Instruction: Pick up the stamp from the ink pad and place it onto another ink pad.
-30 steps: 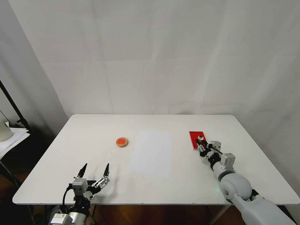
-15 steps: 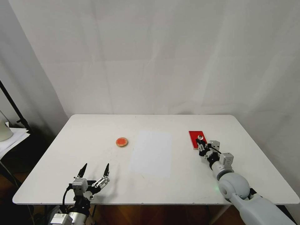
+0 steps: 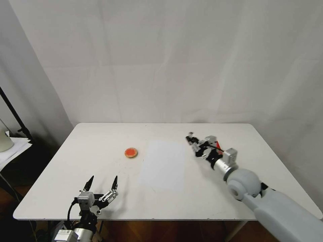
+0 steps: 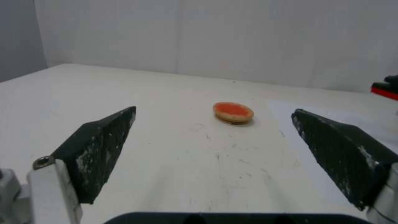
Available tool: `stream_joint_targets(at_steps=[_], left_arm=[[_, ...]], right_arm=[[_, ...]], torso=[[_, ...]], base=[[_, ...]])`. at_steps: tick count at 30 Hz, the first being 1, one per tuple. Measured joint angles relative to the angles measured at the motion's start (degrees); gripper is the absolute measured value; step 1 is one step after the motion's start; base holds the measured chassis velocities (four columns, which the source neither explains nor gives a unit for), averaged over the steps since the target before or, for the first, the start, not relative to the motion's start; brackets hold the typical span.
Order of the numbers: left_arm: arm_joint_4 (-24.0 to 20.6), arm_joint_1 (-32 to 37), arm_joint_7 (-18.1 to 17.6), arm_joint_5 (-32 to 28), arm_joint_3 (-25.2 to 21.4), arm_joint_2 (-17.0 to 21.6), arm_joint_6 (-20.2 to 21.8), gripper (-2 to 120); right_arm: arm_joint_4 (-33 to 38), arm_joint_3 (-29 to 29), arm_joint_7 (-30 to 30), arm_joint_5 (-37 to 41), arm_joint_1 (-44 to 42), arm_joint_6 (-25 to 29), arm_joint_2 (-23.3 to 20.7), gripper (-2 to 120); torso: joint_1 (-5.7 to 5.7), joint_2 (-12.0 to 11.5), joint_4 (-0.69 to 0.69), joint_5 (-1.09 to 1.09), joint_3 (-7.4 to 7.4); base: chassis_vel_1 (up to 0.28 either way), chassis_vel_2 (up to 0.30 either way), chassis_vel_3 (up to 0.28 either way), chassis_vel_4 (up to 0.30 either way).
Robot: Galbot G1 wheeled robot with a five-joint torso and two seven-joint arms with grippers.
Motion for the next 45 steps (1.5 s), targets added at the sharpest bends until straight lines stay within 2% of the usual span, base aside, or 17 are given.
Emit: stream_joint_targets(at_steps=[3, 6, 24, 28, 32, 37, 38, 42, 43, 45], left_arm=[[0.0, 0.0, 0.0, 0.0, 0.0, 0.0, 0.0, 100], [0.0, 0.0, 0.0, 0.0, 0.0, 0.0, 0.0, 100], [0.0, 0.0, 0.0, 0.0, 0.0, 0.0, 0.0, 100], [0.0, 0.0, 0.0, 0.0, 0.0, 0.0, 0.0, 100], [0.0, 0.0, 0.0, 0.0, 0.0, 0.0, 0.0, 100], [0.0, 0.0, 0.0, 0.0, 0.0, 0.0, 0.0, 100], [0.0, 0.0, 0.0, 0.0, 0.0, 0.0, 0.0, 100], [0.0, 0.0, 0.0, 0.0, 0.0, 0.0, 0.0, 100], [0.0, 0.0, 0.0, 0.0, 0.0, 0.0, 0.0, 100], [0.0, 0.0, 0.0, 0.0, 0.0, 0.0, 0.0, 100]], right_arm=[[-3.2, -4.9, 1.1, -0.9, 3.0, -0.5, 2.1, 9], [-5.1, -6.7, 2.2, -0.9, 4.4, -1.0, 2.9, 9], [-7.7, -8.2, 3.2, -0.6, 4.5, -2.4, 4.2, 9], [-5.8, -8.7, 3.3, 1.5, 7.0, -2.4, 3.9, 9], [-4.3, -12.2, 3.3, 3.7, 12.4, -2.3, 4.2, 9], [-8.1, -19.7, 3.2, 4.5, 20.0, -2.1, 9.3, 9], [-8.1, -19.7, 3.2, 4.5, 20.0, -2.1, 9.3, 9], [-14.5, -23.5, 3.1, 4.0, 23.4, -2.0, 16.1, 9], [-14.5, -23.5, 3.1, 4.0, 23.4, -2.0, 16.1, 9], [-17.5, -24.0, 3.1, 3.2, 24.0, -1.9, 18.9, 9]], torso=[[0.0, 0.0, 0.0, -0.02, 0.0], [0.0, 0.0, -0.01, -0.02, 0.0], [-0.01, 0.0, -0.02, -0.01, -0.02], [0.01, 0.0, -0.03, -0.01, 0.01], [0.0, 0.0, -0.02, -0.02, 0.0], [0.0, 0.0, 0.0, -0.02, 0.0], [0.0, 0.0, 0.0, -0.02, 0.0], [0.0, 0.0, 0.0, -0.03, 0.0], [0.0, 0.0, 0.0, -0.03, 0.0], [0.0, 0.0, -0.01, -0.04, 0.0]], base=[[0.0, 0.0, 0.0, 0.0], [0.0, 0.0, 0.0, 0.0], [0.0, 0.0, 0.0, 0.0], [0.0, 0.0, 0.0, 0.0], [0.0, 0.0, 0.0, 0.0], [0.0, 0.0, 0.0, 0.0], [0.0, 0.0, 0.0, 0.0], [0.0, 0.0, 0.0, 0.0], [0.0, 0.0, 0.0, 0.0], [0.0, 0.0, 0.0, 0.0]])
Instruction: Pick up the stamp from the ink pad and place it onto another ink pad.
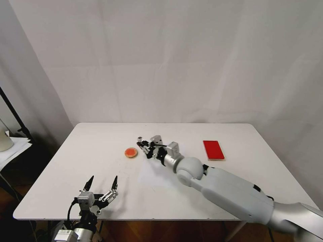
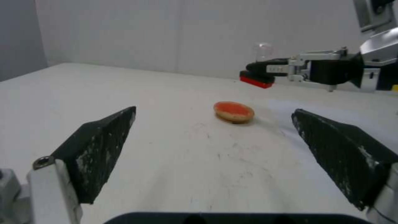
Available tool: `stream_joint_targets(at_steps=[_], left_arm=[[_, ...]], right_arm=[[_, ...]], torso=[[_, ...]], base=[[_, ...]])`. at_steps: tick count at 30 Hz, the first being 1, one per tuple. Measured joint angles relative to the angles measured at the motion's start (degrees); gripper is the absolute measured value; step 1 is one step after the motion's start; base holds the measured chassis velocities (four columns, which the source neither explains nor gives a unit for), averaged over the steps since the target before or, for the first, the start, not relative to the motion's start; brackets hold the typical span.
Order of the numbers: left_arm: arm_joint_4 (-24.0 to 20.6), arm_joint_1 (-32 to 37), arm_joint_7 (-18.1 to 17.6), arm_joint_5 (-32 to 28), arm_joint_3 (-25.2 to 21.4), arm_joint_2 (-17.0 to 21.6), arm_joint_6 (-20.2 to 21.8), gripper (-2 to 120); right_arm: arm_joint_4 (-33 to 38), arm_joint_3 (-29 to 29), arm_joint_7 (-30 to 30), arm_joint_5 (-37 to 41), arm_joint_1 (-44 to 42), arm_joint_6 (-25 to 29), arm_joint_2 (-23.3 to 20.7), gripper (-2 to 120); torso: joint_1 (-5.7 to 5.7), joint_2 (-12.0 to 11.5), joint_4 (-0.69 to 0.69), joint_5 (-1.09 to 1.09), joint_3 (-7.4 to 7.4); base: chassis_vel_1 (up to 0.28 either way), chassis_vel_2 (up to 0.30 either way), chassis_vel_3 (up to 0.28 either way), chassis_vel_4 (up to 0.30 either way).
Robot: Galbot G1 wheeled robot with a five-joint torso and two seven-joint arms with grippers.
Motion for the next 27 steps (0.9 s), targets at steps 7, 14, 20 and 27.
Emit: stream_joint_targets(at_steps=[7, 14, 20, 27], left_arm=[[0.0, 0.0, 0.0, 0.0, 0.0, 0.0, 0.0, 100], [0.0, 0.0, 0.0, 0.0, 0.0, 0.0, 0.0, 100], [0.0, 0.0, 0.0, 0.0, 0.0, 0.0, 0.0, 100], [0.0, 0.0, 0.0, 0.0, 0.0, 0.0, 0.0, 100]], right_arm=[[-4.1, -0.8, 0.1, -0.8, 0.1, 0.0, 3.9, 9], [-4.8, -0.6, 0.2, -0.8, -0.5, 0.0, 4.2, 9], [-5.0, -0.5, 0.3, -0.9, -1.0, 0.0, 4.3, 9], [-6.1, -0.9, 0.0, -1.5, -1.4, 0.3, 4.4, 9]], torso=[[0.0, 0.0, -0.01, 0.01, 0.0], [-0.01, 0.0, -0.01, 0.03, -0.01], [-0.01, 0.0, -0.02, 0.03, -0.01], [-0.01, 0.0, -0.01, 0.04, -0.01]], base=[[0.0, 0.0, 0.0, 0.0], [0.0, 0.0, 0.0, 0.0], [0.0, 0.0, 0.0, 0.0], [0.0, 0.0, 0.0, 0.0]])
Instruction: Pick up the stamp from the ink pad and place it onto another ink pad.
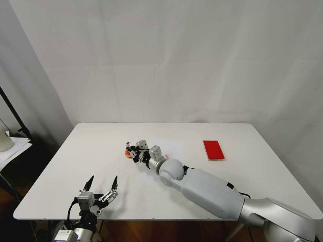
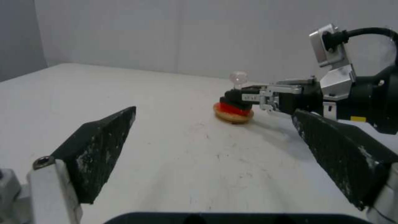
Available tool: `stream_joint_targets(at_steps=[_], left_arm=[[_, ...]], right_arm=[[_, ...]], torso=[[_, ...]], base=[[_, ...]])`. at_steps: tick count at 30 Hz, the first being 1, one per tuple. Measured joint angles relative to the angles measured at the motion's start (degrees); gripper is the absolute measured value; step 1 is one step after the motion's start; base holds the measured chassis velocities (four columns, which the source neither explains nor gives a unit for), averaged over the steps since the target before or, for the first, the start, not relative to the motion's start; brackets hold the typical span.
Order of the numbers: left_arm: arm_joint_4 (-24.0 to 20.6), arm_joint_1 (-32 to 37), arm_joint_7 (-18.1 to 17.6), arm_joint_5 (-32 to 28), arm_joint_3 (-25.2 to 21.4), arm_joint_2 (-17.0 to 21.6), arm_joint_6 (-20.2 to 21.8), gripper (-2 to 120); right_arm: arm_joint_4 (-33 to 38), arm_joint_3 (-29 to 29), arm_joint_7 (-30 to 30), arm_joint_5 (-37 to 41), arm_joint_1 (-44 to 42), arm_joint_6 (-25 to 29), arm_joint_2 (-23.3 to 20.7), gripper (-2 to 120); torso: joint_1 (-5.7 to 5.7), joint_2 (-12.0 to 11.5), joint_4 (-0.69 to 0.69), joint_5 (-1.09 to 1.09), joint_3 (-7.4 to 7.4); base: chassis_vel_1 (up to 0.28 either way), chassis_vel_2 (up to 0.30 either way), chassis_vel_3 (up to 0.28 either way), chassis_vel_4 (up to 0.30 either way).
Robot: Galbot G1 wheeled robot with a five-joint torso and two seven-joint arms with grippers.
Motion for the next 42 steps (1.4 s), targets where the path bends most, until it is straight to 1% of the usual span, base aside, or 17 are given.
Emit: stream_joint_targets(at_steps=[10, 13, 14, 18, 20, 24, 25, 28, 29, 31, 33, 34, 37, 39, 40, 41, 42], left_arm=[[0.0, 0.0, 0.0, 0.0, 0.0, 0.0, 0.0, 100], [0.0, 0.0, 0.0, 0.0, 0.0, 0.0, 0.0, 100], [0.0, 0.0, 0.0, 0.0, 0.0, 0.0, 0.0, 100], [0.0, 0.0, 0.0, 0.0, 0.0, 0.0, 0.0, 100], [0.0, 0.0, 0.0, 0.0, 0.0, 0.0, 0.0, 100], [0.0, 0.0, 0.0, 0.0, 0.0, 0.0, 0.0, 100], [0.0, 0.0, 0.0, 0.0, 0.0, 0.0, 0.0, 100], [0.0, 0.0, 0.0, 0.0, 0.0, 0.0, 0.0, 100], [0.0, 0.0, 0.0, 0.0, 0.0, 0.0, 0.0, 100], [0.0, 0.0, 0.0, 0.0, 0.0, 0.0, 0.0, 100], [0.0, 0.0, 0.0, 0.0, 0.0, 0.0, 0.0, 100], [0.0, 0.0, 0.0, 0.0, 0.0, 0.0, 0.0, 100], [0.0, 0.0, 0.0, 0.0, 0.0, 0.0, 0.0, 100], [0.0, 0.0, 0.0, 0.0, 0.0, 0.0, 0.0, 100], [0.0, 0.0, 0.0, 0.0, 0.0, 0.0, 0.0, 100], [0.0, 0.0, 0.0, 0.0, 0.0, 0.0, 0.0, 100], [0.0, 0.0, 0.0, 0.0, 0.0, 0.0, 0.0, 100]], right_arm=[[0.0, -0.2, -0.7, -0.2, -0.1, 0.7, 0.0, 9], [0.2, -0.2, -0.4, 0.0, -0.3, 0.6, 0.2, 22], [0.2, -0.2, -0.4, 0.0, -0.3, 0.6, 0.2, 22], [0.3, -0.2, 0.0, 0.2, 0.1, 0.6, 0.3, 40], [0.4, -0.3, 0.0, 0.2, 0.2, 0.6, 0.3, 43], [0.5, -0.4, 0.2, 0.3, 0.2, 0.5, 0.3, 61], [0.5, -0.4, 0.2, 0.3, 0.2, 0.5, 0.3, 61], [0.9, -0.5, 0.4, 0.3, 0.2, 0.4, 0.1, 75], [0.9, -0.5, 0.4, 0.3, 0.2, 0.4, 0.1, 75], [2.4, -0.6, 0.8, 0.2, 0.2, 0.1, -1.3, 85], [5.3, -0.8, 0.9, -0.1, 0.2, -0.6, -3.9, 94], [5.3, -0.8, 0.9, -0.1, 0.2, -0.6, -3.9, 94], [11.6, -0.9, 0.6, -2.3, 0.1, -1.3, -9.0, 104], [16.5, -0.5, 0.2, -4.1, -0.8, -1.4, -12.8, 108], [16.5, -0.5, 0.2, -4.1, -0.8, -1.4, -12.8, 108], [17.7, -0.1, 0.1, -5.1, -1.3, -1.4, -14.0, 110], [19.9, 0.8, 0.0, -9.2, -2.5, -0.8, -16.6, 112]], torso=[[0.0, 0.0, 0.0, 0.0, 0.0], [0.0, 0.0, 0.0, 0.0, 0.0], [0.0, 0.0, 0.0, 0.0, 0.0], [0.0, 0.0, 0.0, 0.0, 0.0], [0.0, 0.0, 0.0, 0.0, 0.0], [0.0, 0.0, 0.0, 0.0, 0.0], [0.0, 0.0, 0.0, 0.0, 0.0], [0.0, 0.0, 0.01, 0.0, 0.0], [0.0, 0.0, 0.01, 0.0, 0.0], [0.0, 0.0, 0.01, 0.0, 0.0], [0.0, 0.0, 0.01, 0.0, 0.0], [0.0, 0.0, 0.01, 0.0, 0.0], [0.0, 0.0, -0.01, 0.02, 0.0], [0.0, 0.0, 0.0, 0.02, 0.0], [0.0, 0.0, 0.0, 0.02, 0.0], [0.0, 0.0, 0.01, 0.02, 0.0], [0.0, 0.0, 0.01, 0.02, -0.01]], base=[[0.0, 0.0, 0.0, 0.0], [0.0, 0.0, 0.0, 0.0], [0.0, 0.0, 0.0, 0.0], [0.0, 0.0, 0.0, 0.0], [0.0, 0.0, 0.0, 0.0], [0.0, 0.0, 0.0, 0.0], [0.0, 0.0, 0.0, 0.0], [0.0, 0.0, 0.0, 0.0], [0.0, 0.0, 0.0, 0.0], [0.0, 0.0, 0.0, 0.0], [0.0, 0.0, 0.0, 0.0], [0.0, 0.0, 0.0, 0.0], [0.0, 0.0, 0.0, 0.0], [0.0, 0.0, 0.0, 0.0], [0.0, 0.0, 0.0, 0.0], [0.0, 0.0, 0.0, 0.0], [0.0, 0.0, 0.0, 0.0]])
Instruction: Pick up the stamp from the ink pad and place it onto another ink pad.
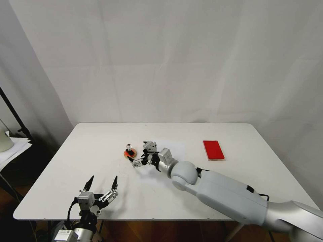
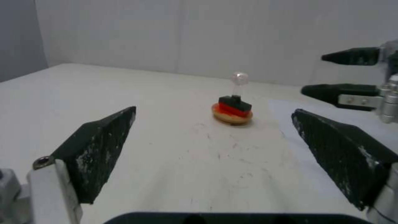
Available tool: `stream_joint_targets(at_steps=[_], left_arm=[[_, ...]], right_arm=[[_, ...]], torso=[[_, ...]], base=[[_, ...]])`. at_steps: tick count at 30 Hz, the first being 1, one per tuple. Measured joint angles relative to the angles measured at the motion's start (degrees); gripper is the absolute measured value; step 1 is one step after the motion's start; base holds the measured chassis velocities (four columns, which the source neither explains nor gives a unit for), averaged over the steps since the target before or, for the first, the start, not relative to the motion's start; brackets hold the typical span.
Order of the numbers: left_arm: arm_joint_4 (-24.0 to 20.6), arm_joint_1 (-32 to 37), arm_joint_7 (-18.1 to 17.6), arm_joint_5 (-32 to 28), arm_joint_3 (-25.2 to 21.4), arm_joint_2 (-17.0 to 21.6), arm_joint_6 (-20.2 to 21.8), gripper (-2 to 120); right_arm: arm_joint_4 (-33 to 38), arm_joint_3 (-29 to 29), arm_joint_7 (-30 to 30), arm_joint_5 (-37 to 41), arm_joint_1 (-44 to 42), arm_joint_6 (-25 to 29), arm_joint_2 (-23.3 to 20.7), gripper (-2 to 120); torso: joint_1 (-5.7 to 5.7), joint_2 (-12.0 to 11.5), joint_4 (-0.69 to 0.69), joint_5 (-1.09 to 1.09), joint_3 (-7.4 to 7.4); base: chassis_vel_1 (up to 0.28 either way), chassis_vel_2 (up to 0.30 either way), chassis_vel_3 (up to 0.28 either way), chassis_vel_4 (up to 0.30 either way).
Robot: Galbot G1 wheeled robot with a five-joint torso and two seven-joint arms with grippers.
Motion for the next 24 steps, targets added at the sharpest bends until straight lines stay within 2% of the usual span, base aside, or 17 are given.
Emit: stream_joint_targets(at_steps=[1, 3, 4, 5, 7, 9, 11, 12, 13, 14, 16, 18, 19, 22, 23, 24], left_arm=[[0.0, 0.0, 0.0, 0.0, 0.0, 0.0, 0.0, 100], [0.0, 0.0, 0.0, 0.0, 0.0, 0.0, 0.0, 100], [0.0, 0.0, 0.0, 0.0, 0.0, 0.0, 0.0, 100], [0.0, 0.0, 0.0, 0.0, 0.0, 0.0, 0.0, 100], [0.0, 0.0, 0.0, 0.0, 0.0, 0.0, 0.0, 100], [0.0, 0.0, 0.0, 0.0, 0.0, 0.0, 0.0, 100], [0.0, 0.0, 0.0, 0.0, 0.0, 0.0, 0.0, 100], [0.0, 0.0, 0.0, 0.0, 0.0, 0.0, 0.0, 100], [0.0, 0.0, 0.0, 0.0, 0.0, 0.0, 0.0, 100], [0.0, 0.0, 0.0, 0.0, 0.0, 0.0, 0.0, 100], [0.0, 0.0, 0.0, 0.0, 0.0, 0.0, 0.0, 100], [0.0, 0.0, 0.0, 0.0, 0.0, 0.0, 0.0, 100], [0.0, 0.0, 0.0, 0.0, 0.0, 0.0, 0.0, 100], [0.0, 0.0, 0.0, 0.0, 0.0, 0.0, 0.0, 100], [0.0, 0.0, 0.0, 0.0, 0.0, 0.0, 0.0, 100], [0.0, 0.0, 0.0, 0.0, 0.0, 0.0, 0.0, 100]], right_arm=[[1.5, 0.9, -0.3, -4.4, -1.4, 1.3, -2.4, 113], [2.4, 1.6, -0.8, -6.7, -2.3, 2.2, -3.9, 113], [4.1, 3.3, -1.7, -9.5, -4.3, 3.1, -6.7, 114], [5.6, 5.4, -2.4, -11.0, -6.4, 3.6, -8.9, 114], [9.6, 13.6, -4.5, -12.9, -13.1, 3.9, -13.7, 114], [10.2, 15.0, -4.6, -13.0, -14.2, 4.0, -14.3, 114], [17.0, 28.5, -3.6, -13.9, -26.6, 3.6, -18.0, 112], [19.2, 32.4, -1.6, -14.8, -30.7, 2.8, -18.6, 112], [21.8, 36.9, 3.1, -17.5, -36.0, 1.9, -19.1, 110], [21.8, 36.9, 3.1, -17.5, -36.0, 1.9, -19.1, 110], [25.1, 44.3, 8.7, -20.5, -44.5, 2.1, -18.6, 105], [27.2, 51.2, 10.8, -21.1, -52.6, 2.4, -16.1, 101], [27.2, 51.2, 10.8, -21.1, -52.6, 2.4, -16.1, 101], [29.4, 60.2, 13.8, -21.7, -63.4, 4.5, -9.5, 100], [29.4, 60.2, 13.8, -21.7, -63.4, 4.5, -9.5, 100], [30.2, 62.2, 15.4, -21.9, -66.6, 4.4, -7.2, 100]], torso=[[0.0, 0.0, -0.01, 0.0, 0.0], [0.0, 0.0, -0.01, 0.0, 0.0], [0.0, 0.0, 0.0, 0.01, 0.0], [0.0, 0.0, 0.0, 0.01, 0.0], [0.01, 0.0, -0.01, 0.01, 0.0], [0.01, 0.0, -0.02, 0.02, 0.0], [0.0, 0.0, -0.04, 0.0, 0.0], [0.0, 0.0, -0.02, 0.03, 0.0], [-0.01, 0.0, -0.02, 0.01, -0.01], [-0.01, 0.0, -0.02, 0.01, -0.01], [-0.01, 0.0, -0.02, -0.01, -0.01], [-0.01, 0.0, -0.02, 0.01, -0.01], [-0.01, 0.0, -0.02, 0.01, -0.01], [0.0, 0.0, -0.01, 0.01, 0.0], [0.0, 0.0, -0.01, 0.01, 0.0], [0.0, 0.0, 0.0, -0.01, -0.01]], base=[[0.0, 0.0, 0.0, 0.0], [0.0, 0.0, 0.0, 0.0], [0.0, 0.0, 0.0, 0.0], [0.0, 0.0, 0.0, 0.0], [0.0, 0.0, 0.0, 0.0], [0.0, 0.0, 0.0, 0.0], [0.0, 0.0, 0.0, 0.0], [0.0, 0.0, 0.0, 0.0], [0.0, 0.0, 0.0, 0.0], [0.0, 0.0, 0.0, 0.0], [0.0, 0.0, 0.0, 0.0], [0.0, 0.0, 0.0, 0.0], [0.0, 0.0, 0.0, 0.0], [0.0, 0.0, 0.0, 0.0], [0.0, 0.0, 0.0, 0.0], [0.0, 0.0, 0.0, 0.0]])
